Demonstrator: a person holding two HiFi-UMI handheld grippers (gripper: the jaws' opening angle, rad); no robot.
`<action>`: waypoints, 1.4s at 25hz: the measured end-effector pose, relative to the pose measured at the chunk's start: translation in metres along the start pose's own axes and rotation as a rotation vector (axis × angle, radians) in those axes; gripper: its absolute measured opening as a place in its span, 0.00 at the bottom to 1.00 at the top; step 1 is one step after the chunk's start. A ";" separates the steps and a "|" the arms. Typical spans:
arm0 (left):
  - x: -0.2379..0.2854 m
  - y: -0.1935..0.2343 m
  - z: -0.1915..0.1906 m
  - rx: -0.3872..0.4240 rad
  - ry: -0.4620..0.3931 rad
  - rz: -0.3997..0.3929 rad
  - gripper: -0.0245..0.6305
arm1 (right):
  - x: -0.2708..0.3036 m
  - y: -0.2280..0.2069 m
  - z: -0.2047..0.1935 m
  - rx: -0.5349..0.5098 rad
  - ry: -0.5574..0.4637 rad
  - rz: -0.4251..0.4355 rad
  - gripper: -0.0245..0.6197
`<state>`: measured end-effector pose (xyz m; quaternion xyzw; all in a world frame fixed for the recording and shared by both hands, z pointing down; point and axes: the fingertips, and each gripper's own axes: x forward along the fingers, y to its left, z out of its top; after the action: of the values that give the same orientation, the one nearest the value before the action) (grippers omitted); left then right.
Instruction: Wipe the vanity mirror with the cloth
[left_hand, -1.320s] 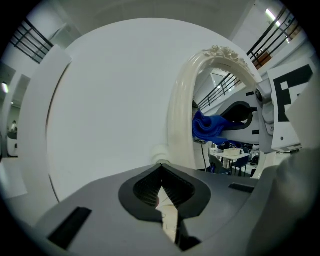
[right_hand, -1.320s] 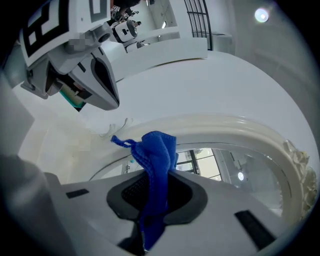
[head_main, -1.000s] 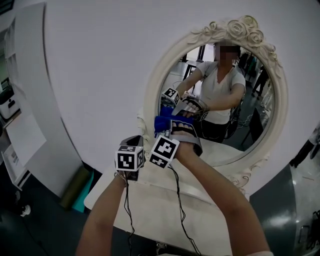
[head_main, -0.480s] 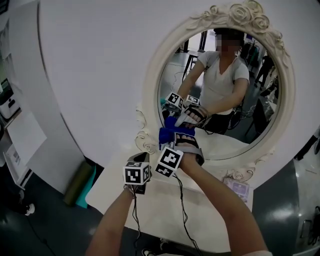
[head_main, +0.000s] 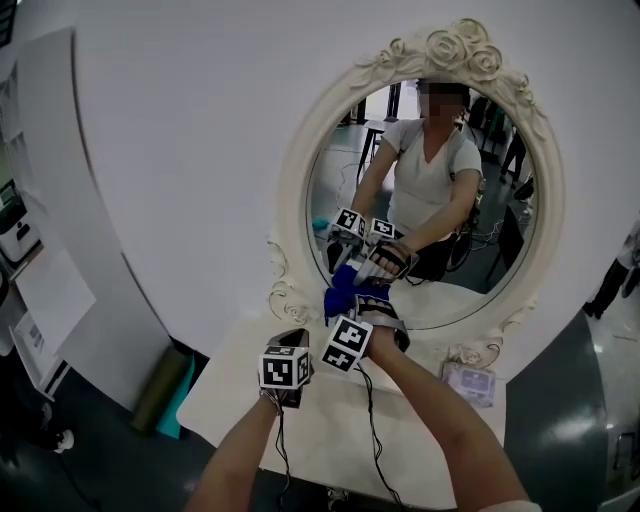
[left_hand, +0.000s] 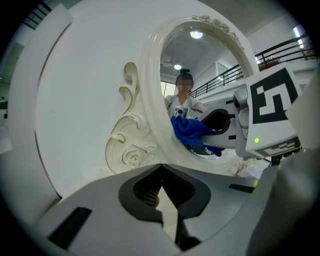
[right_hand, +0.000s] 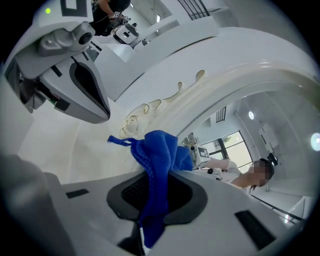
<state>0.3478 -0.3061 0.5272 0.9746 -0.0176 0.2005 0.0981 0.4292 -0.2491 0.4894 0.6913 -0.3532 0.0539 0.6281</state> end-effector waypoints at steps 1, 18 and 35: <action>-0.001 -0.002 0.009 0.003 -0.016 -0.004 0.04 | -0.004 -0.004 -0.001 0.013 -0.005 -0.001 0.14; -0.078 -0.068 0.294 0.148 -0.374 0.030 0.04 | -0.186 -0.252 -0.011 -0.069 -0.004 -0.389 0.14; -0.129 -0.161 0.455 0.307 -0.569 -0.042 0.04 | -0.270 -0.396 -0.002 -0.165 0.064 -0.585 0.14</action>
<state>0.4177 -0.2396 0.0369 0.9951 0.0063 -0.0818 -0.0547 0.4489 -0.1489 0.0208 0.7083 -0.1222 -0.1363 0.6817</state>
